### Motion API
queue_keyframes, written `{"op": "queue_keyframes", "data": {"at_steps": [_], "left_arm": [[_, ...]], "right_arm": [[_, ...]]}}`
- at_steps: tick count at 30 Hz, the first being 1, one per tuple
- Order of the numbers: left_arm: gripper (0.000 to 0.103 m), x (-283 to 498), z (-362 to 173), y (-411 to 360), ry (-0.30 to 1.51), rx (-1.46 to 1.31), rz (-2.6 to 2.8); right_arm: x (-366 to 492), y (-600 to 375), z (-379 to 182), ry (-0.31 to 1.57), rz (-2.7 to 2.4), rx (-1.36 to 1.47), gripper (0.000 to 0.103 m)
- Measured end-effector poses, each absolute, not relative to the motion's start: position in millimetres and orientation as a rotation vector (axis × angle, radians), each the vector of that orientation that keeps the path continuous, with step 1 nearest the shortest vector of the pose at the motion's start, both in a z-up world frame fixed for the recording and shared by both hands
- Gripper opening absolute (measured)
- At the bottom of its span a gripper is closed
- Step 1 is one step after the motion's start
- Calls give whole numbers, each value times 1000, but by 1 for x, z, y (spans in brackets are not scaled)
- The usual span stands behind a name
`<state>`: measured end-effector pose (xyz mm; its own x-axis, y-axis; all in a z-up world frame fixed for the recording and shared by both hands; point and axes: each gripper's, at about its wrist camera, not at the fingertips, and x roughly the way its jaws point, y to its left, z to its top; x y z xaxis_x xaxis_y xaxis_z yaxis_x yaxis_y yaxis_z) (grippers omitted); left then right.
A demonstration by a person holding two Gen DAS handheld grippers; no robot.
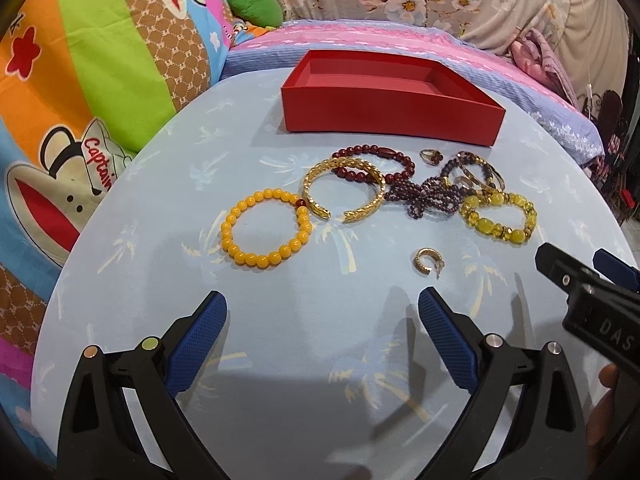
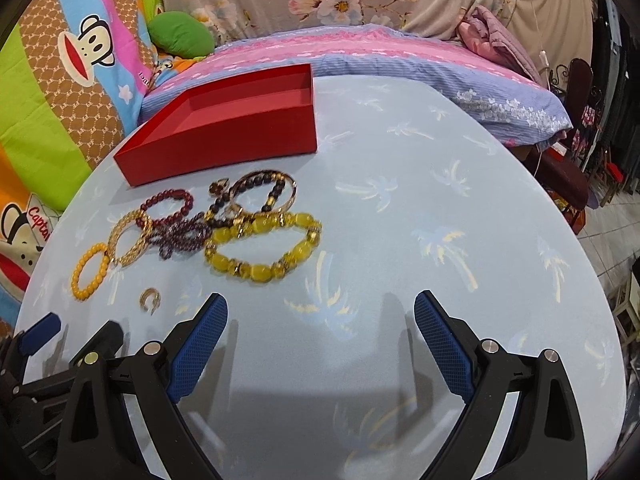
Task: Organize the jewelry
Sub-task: 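Grasp the orange bead bracelet with the left tool while the right tool grasps the yellow bead bracelet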
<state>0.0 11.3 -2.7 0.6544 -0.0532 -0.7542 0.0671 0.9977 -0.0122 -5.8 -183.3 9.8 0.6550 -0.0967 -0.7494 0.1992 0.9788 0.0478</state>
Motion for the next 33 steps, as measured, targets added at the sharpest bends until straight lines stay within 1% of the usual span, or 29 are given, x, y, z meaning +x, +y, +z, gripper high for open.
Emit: {"op": "queue_keyframes", "data": {"at_steps": [8,11,16,18,19,22,23,24,26,29,31,33], "left_arm": [[93,15,10,30,848,-12,-22],[93,27,15,43,852,-24,4],[93,45,18,66,847,-42,58],[93,51,18,72,840,-44,75],[93,53,18,74,836,-40,81],[91,59,16,79,835,-28,86],[90,60,15,79,837,-25,83],[87,61,13,79,841,-21,80],[86,63,7,79,861,-22,67],[76,66,-1,78,890,-40,41],[67,67,-6,78,913,-58,24],[64,66,-7,75,904,-51,24]], "right_arm": [[23,-186,13,846,-178,127,91],[34,-185,16,838,-182,134,88],[52,-179,14,859,-181,124,75],[55,-177,11,872,-175,123,66],[56,-176,10,878,-173,122,64],[57,-175,2,908,-167,124,49],[56,-175,-1,914,-164,131,49],[53,-174,-1,901,-167,126,45],[50,-175,-1,900,-172,120,41],[48,-177,-1,898,-175,118,31],[47,-179,-1,896,-176,120,24],[46,-181,-1,894,-173,125,17]]}}
